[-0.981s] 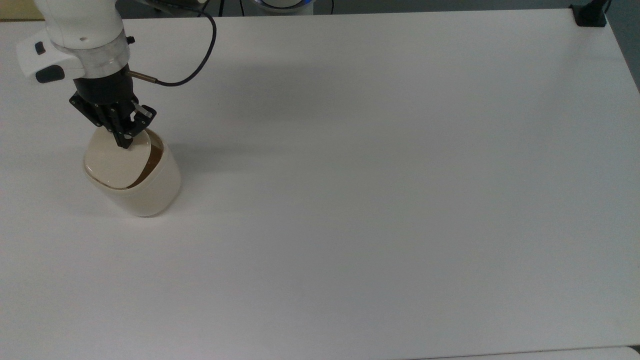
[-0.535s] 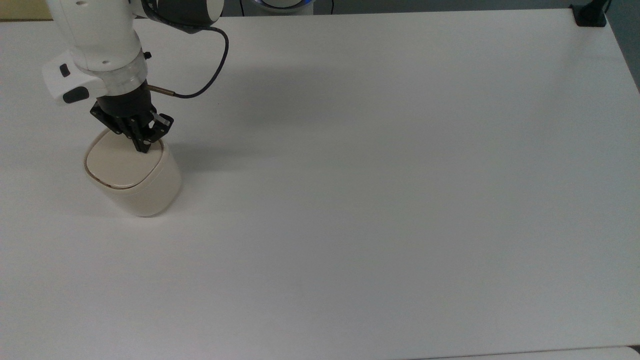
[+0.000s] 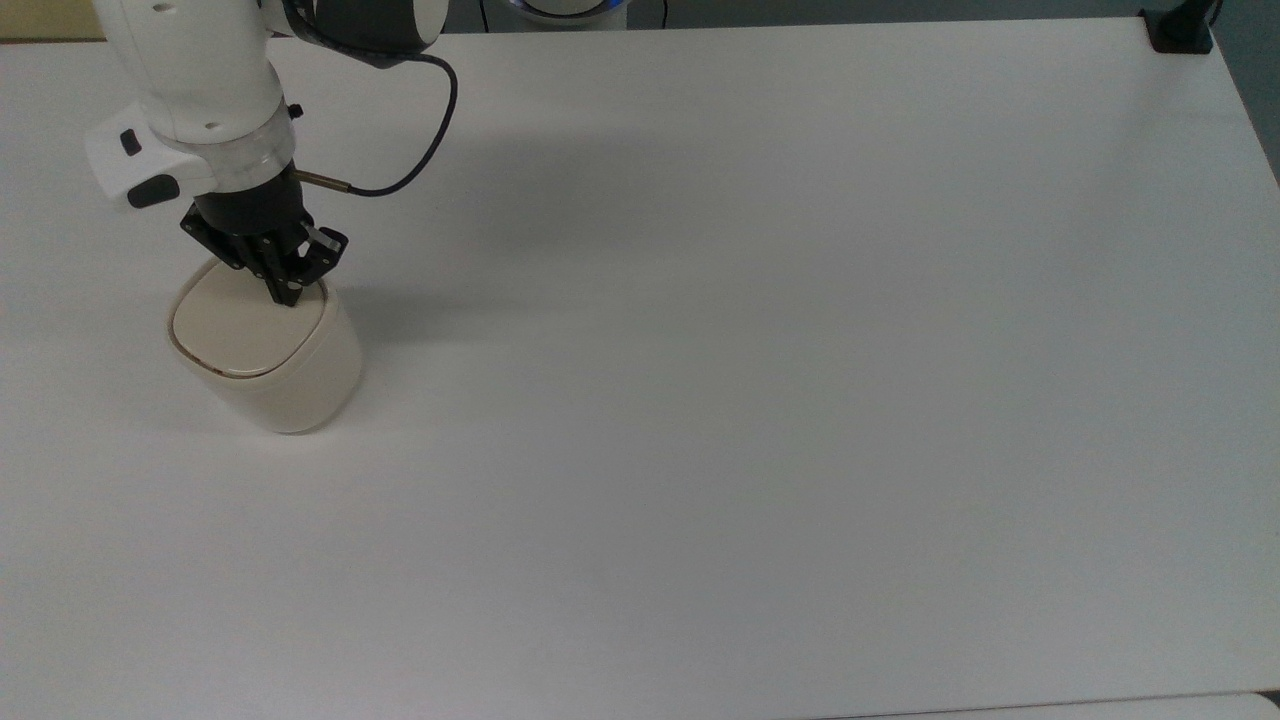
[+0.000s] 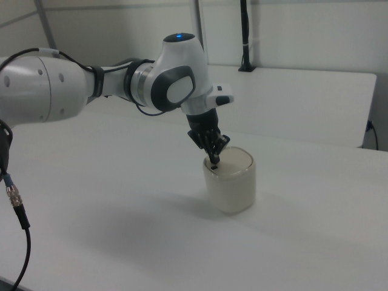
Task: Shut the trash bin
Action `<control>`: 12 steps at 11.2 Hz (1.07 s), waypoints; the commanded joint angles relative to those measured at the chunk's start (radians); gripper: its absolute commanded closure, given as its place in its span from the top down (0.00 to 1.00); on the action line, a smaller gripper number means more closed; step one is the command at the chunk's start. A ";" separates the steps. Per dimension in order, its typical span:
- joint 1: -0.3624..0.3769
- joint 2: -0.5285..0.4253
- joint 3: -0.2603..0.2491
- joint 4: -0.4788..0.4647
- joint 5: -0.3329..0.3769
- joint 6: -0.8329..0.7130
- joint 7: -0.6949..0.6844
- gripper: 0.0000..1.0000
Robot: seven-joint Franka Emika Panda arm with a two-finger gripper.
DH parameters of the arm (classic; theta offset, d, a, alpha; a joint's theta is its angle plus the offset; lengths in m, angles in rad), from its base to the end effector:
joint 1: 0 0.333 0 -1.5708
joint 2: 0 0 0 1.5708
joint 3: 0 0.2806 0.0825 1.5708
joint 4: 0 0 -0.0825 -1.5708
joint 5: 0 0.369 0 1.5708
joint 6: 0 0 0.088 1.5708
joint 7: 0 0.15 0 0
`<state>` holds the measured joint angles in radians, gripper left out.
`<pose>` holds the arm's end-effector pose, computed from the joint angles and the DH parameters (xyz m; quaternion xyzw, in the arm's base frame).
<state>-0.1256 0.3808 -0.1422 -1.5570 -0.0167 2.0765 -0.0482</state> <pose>0.6409 -0.1683 0.3734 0.9920 -0.0989 0.0649 0.0443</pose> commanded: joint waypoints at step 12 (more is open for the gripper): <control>0.202 -0.152 0.019 0.042 0.011 -0.334 0.068 0.11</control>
<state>0.0315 0.2575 -0.1137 -1.4825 -0.0142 1.7870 -0.0108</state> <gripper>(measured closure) 0.890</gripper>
